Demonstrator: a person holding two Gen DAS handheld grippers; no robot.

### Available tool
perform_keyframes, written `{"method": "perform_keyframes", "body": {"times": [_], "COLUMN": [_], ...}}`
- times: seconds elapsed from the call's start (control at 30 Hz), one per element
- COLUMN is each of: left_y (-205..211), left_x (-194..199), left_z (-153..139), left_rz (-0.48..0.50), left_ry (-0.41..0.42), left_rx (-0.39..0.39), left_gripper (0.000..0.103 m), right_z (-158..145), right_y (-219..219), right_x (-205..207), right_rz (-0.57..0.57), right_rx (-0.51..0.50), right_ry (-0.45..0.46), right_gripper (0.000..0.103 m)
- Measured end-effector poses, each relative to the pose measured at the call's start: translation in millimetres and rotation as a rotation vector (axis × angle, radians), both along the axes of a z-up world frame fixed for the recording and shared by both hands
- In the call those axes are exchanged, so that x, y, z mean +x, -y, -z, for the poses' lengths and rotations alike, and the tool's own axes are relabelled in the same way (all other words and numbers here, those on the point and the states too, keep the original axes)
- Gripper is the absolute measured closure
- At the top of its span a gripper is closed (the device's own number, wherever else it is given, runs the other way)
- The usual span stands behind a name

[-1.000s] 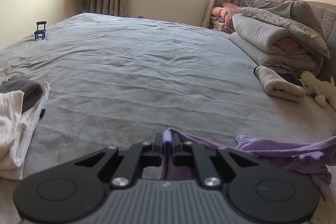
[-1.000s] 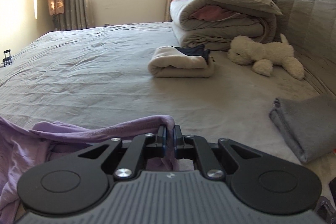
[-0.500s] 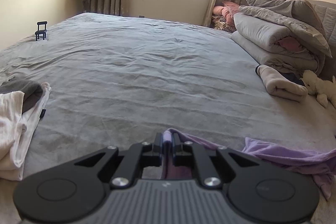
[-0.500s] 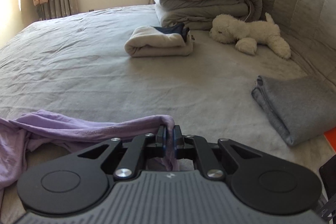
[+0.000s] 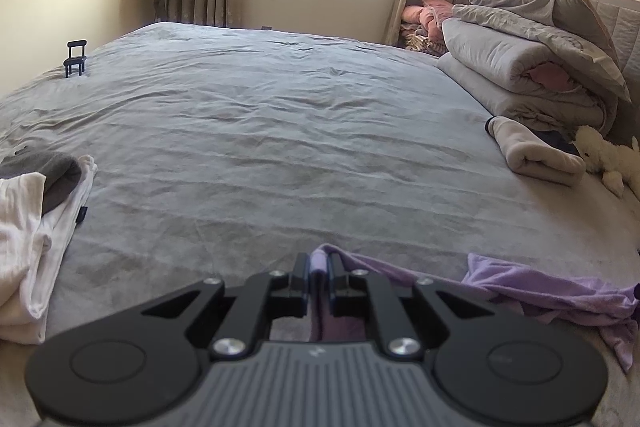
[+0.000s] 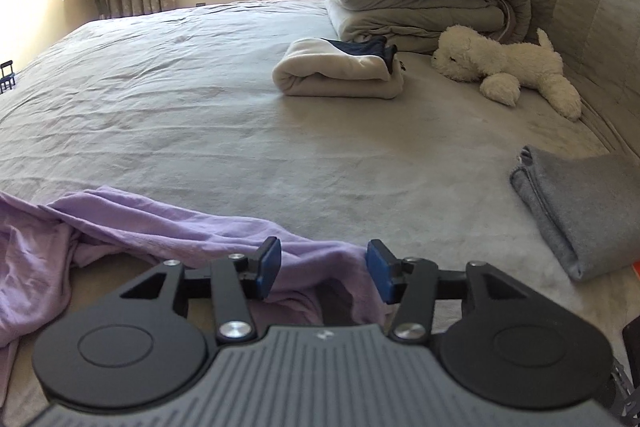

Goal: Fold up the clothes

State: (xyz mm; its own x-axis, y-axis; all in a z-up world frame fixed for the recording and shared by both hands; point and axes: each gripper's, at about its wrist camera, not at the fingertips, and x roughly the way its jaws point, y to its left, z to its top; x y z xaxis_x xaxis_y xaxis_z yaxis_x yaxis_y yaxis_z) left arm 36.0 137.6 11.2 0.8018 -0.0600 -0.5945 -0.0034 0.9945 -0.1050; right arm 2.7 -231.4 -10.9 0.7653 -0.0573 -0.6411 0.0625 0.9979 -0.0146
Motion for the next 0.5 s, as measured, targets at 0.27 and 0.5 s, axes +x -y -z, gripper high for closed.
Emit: {"method": "perform_keyframes", "body": {"times": [0.27,0.5], "left_y": [1.2,1.3], "left_x": [0.6,-1.9], "left_z": [-0.3,-2.1], "left_rz": [-0.008,-0.008], "left_ry": [0.007,0.024], "left_rx": [0.002,-0.001], "left_gripper": [0.094,0.094], "right_z": [0.5,6.6], "right_y": [-31.3,-68.8], "right_x": [-0.4,1.1], "right_rz": [-0.165,-0.321], "right_rx": [0.020,-0.031], "right_ry": [-0.005,-0.012], "right_gripper": [0.051,0.051]}}
